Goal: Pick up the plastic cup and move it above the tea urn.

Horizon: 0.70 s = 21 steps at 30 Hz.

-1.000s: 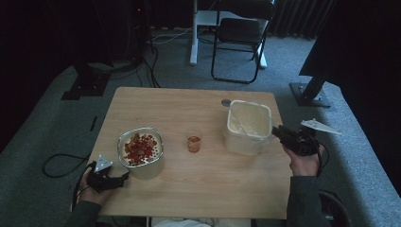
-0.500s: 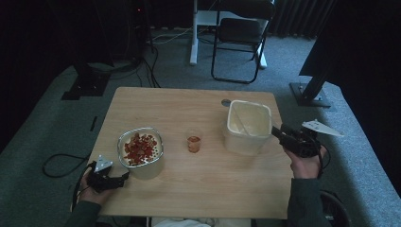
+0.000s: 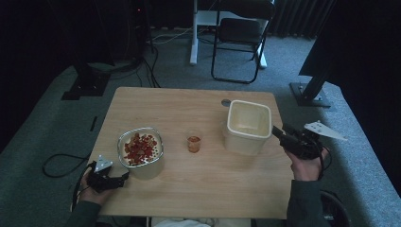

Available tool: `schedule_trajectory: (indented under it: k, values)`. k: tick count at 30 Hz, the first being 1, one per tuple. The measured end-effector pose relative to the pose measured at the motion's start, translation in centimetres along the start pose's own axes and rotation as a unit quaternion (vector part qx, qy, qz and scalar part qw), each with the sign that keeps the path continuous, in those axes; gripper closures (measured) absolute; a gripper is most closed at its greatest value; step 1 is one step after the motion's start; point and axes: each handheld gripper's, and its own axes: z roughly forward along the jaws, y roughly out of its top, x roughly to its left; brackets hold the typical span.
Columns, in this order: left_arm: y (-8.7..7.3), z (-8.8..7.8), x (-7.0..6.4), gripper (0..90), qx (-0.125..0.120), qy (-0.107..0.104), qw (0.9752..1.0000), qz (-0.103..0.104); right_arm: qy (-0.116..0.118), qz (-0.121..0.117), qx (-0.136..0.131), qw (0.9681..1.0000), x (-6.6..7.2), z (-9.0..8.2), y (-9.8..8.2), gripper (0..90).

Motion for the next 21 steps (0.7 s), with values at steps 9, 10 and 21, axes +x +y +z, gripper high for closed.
schedule_trajectory:
  k: [9, 10, 21]
  values:
    - [0.0, 0.0, 0.0, 14.8, 0.0, 0.0, 1.0, 0.0, 0.021, -0.005, 0.017, 0.9996, 0.9, 1.5, -2.8, 50.4]
    - [0.0, 0.0, 0.0, 14.8, 0.0, 0.0, 1.0, 0.0, 0.025, -0.008, 0.017, 0.9995, 1.2, 1.7, -3.3, 50.4]
    - [0.0, 0.0, 0.0, 15.5, 0.0, 0.002, 1.0, 0.001, 0.077, -0.055, 0.053, 0.9941, 4.9, 5.0, -7.2, 45.2]
